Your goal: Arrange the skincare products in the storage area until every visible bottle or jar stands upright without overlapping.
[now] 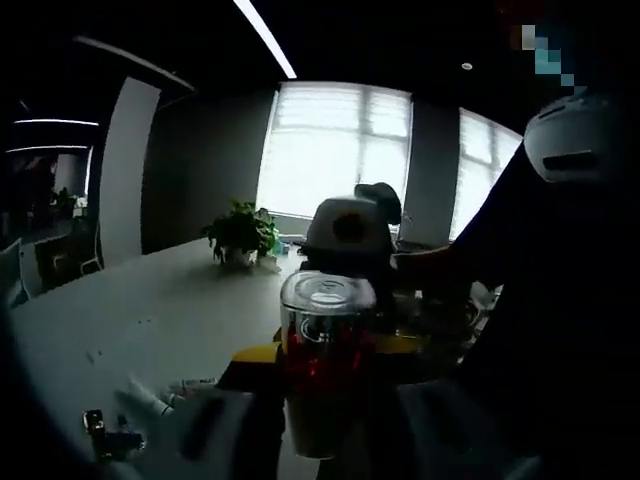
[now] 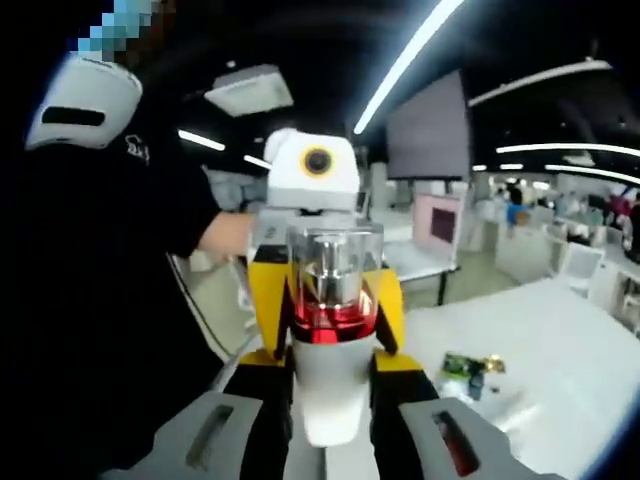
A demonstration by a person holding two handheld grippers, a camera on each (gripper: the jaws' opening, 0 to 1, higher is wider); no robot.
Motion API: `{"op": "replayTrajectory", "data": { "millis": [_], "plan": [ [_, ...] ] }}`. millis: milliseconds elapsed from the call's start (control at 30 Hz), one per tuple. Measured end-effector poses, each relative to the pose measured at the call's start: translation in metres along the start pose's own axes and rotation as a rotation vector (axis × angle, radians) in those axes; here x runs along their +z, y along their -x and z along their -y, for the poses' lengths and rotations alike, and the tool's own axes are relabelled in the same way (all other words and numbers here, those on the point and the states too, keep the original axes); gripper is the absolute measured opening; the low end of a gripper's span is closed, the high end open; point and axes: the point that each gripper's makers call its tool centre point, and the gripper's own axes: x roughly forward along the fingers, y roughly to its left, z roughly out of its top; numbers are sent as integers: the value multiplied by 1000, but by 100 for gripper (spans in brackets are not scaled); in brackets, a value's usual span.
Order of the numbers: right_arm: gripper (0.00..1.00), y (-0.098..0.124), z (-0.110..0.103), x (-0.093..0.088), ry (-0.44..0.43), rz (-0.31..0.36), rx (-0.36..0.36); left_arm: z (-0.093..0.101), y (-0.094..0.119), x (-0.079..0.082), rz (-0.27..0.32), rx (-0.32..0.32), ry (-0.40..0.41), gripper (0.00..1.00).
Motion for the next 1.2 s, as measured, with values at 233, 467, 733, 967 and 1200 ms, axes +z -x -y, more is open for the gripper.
{"op": "replayTrajectory", "data": {
  "millis": [233,467,733,967,1200],
  "plan": [
    [19,4,3,1,-11,57,-25,1,-2,2,4,-5,11,27],
    [19,8,11,-5,-36,77,-61,-12,5,15,155,47,90,35],
    [19,14,19,-29,-88,60,-107,-24,19,0,135,150,106,59],
    [19,22,36,-36,-107,62,-167,-35,25,-25,118,247,148,67],
    [19,27,45,-32,-106,74,-194,-48,36,-35,179,330,250,74]
  ]
}}
